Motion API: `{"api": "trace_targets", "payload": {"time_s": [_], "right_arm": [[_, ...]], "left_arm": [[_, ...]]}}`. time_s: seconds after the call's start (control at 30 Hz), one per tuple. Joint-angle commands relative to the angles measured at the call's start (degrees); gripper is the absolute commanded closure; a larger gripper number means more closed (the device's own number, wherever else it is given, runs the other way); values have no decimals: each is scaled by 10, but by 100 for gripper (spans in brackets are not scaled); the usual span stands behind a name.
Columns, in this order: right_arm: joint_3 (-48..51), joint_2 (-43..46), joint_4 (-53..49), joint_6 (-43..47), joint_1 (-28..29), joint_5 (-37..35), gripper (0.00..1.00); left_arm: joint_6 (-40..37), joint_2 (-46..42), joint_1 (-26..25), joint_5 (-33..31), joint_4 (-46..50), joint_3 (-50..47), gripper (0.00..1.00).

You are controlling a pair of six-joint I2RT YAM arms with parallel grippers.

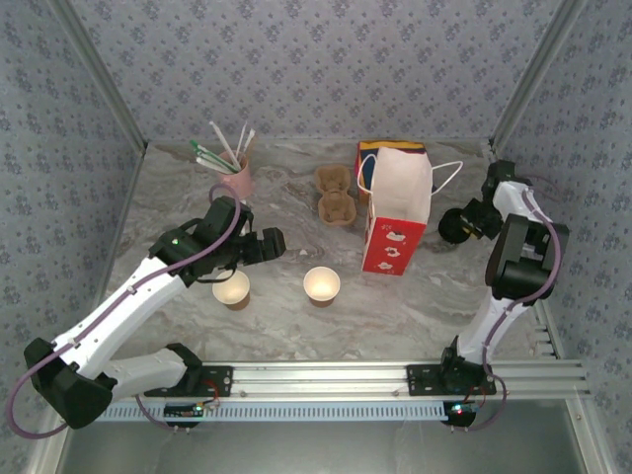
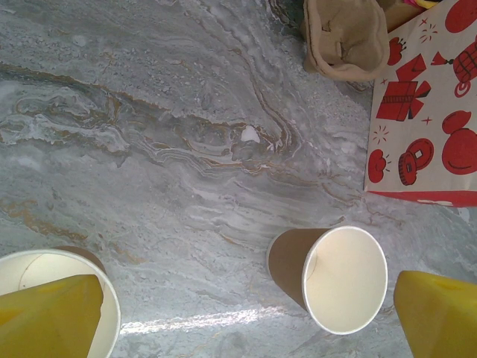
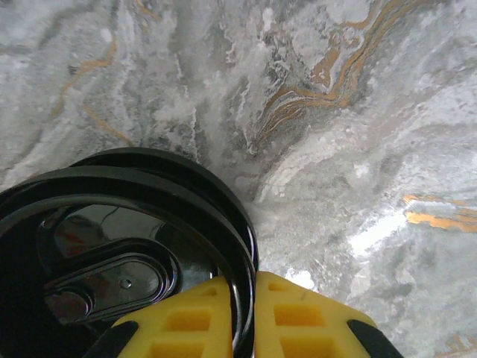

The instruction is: Pack the takeout coffee

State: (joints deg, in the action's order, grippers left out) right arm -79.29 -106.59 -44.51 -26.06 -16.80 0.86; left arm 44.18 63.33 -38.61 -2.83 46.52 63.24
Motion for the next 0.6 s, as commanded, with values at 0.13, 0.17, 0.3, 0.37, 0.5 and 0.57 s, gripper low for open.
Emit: {"api": "trace_targets", "payload": {"time_s": [0.13, 0.17, 0.3, 0.37, 0.5, 0.57], "right_arm": [[27, 79, -11, -10, -4, 10, 88], [31, 88, -12, -12, -3, 12, 88], [48, 132, -16, -20, -4, 20, 88], [60, 159, -16, -26, -3, 25, 88], [75, 210, -19, -34, -5, 34, 88], [81, 238, -24, -35, -6, 38, 89]], "left_arm": [[1, -11, 3, 5, -1, 2, 0], [2, -10, 3, 5, -2, 3, 0], [0, -6, 3, 11, -3, 10, 0], [-2, -3, 3, 15, -3, 14, 0], [-1, 3, 3, 25, -2, 25, 0], [3, 3, 3, 29, -1, 28, 0]]}}
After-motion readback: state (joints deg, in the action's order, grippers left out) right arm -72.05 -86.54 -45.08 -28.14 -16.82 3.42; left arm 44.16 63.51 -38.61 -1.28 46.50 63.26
